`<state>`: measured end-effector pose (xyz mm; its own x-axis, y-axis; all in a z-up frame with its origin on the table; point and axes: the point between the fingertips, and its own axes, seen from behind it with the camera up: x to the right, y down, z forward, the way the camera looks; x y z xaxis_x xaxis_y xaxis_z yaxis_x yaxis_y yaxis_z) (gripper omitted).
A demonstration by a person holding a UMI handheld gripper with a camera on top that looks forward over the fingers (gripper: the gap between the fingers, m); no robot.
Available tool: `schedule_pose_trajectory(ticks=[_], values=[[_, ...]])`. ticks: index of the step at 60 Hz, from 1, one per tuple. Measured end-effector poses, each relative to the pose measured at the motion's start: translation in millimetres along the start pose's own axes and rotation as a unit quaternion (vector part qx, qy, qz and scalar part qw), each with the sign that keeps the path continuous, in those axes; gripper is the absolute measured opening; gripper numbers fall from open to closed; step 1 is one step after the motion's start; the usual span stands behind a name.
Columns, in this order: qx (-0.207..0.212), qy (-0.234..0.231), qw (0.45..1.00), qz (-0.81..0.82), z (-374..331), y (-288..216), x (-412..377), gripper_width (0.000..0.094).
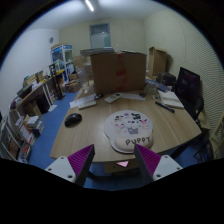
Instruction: Arrange mouse
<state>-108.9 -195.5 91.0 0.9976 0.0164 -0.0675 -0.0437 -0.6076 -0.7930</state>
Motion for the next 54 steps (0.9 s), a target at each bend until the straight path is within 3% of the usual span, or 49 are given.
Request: schedule_pose_trajectory(ticks=[14, 32, 44, 54], values=[[-0.020, -0.038, 0.999, -0.004, 15.1, 7.3, -23.7, 0.0819], [-0.027, -0.125, 0.991, -0.029, 106.6, 6.0, -158.4, 0.0818], [-0.038, -0.127, 0.990, -0.044, 172.5, 8.1, -211.9, 0.0827], [-0.019, -0.101, 0.992, -0.071, 207.0, -11.5, -226.7, 0.0815]])
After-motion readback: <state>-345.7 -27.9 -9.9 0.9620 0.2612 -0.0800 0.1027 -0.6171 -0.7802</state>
